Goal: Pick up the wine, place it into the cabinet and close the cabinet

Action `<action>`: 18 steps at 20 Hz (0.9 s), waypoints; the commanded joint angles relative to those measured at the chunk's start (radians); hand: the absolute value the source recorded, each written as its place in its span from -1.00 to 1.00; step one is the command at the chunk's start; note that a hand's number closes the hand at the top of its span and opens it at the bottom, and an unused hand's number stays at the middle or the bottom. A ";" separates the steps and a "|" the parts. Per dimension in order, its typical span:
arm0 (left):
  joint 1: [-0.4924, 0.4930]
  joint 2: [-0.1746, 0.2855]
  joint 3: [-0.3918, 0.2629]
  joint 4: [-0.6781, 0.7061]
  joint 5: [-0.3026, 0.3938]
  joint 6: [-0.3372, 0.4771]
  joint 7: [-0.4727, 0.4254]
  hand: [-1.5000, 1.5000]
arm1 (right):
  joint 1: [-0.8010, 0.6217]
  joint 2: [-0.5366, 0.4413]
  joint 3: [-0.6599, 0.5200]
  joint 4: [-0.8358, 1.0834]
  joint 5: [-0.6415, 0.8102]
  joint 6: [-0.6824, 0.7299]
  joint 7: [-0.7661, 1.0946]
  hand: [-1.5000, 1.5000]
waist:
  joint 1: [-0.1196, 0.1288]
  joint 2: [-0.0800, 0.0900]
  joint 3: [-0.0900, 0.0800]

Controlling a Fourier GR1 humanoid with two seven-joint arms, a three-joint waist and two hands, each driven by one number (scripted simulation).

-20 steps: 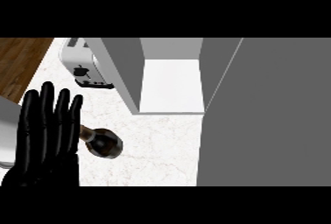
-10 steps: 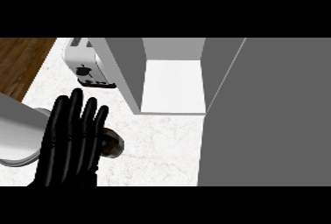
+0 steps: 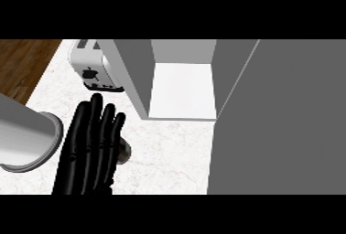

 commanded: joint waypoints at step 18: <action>-0.193 0.000 0.060 -0.194 -0.276 -0.152 0.324 -1.00 | -0.139 -0.001 0.011 -0.060 0.053 -0.121 0.138 -1.00 | -0.002 0.004 -0.002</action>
